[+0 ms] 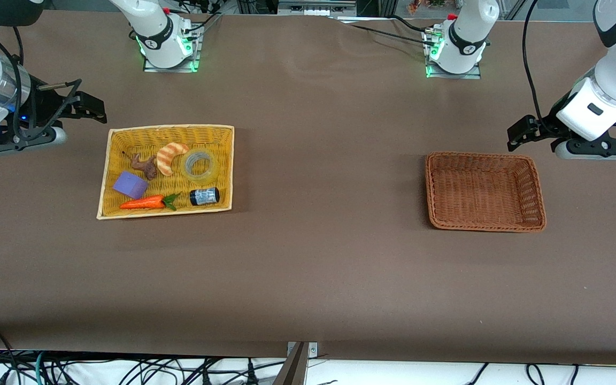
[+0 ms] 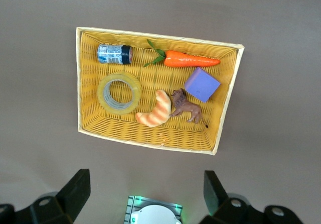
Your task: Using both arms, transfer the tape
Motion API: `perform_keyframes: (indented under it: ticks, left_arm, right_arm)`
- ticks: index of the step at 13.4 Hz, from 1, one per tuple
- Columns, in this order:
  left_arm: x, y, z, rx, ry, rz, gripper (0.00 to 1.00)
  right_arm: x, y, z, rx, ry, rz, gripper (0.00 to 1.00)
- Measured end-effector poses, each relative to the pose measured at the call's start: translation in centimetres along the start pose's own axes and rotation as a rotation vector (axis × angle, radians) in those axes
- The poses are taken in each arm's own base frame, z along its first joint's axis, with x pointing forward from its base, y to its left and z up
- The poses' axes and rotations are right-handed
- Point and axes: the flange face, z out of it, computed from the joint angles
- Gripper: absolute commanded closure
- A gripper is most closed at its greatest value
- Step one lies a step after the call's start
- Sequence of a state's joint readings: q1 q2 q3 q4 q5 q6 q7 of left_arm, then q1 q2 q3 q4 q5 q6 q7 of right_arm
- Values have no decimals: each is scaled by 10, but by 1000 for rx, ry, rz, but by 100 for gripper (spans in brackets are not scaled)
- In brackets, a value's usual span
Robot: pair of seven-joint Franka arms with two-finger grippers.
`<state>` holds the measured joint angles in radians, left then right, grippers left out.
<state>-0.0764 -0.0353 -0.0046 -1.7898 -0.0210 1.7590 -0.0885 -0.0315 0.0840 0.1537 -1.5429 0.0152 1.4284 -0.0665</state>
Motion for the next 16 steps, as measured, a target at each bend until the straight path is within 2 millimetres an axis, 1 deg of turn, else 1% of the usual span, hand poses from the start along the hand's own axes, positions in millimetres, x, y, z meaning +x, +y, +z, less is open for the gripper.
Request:
perform_keyframes:
  ticks: [6, 16]
  left_arm:
    - [0, 0, 0, 0, 1, 0, 0]
    - [0, 0, -1, 0, 1, 0, 0]
  right_arm:
    - [0, -2, 0, -16, -3, -5, 0]
    - [0, 2, 2, -47, -11, -3, 0]
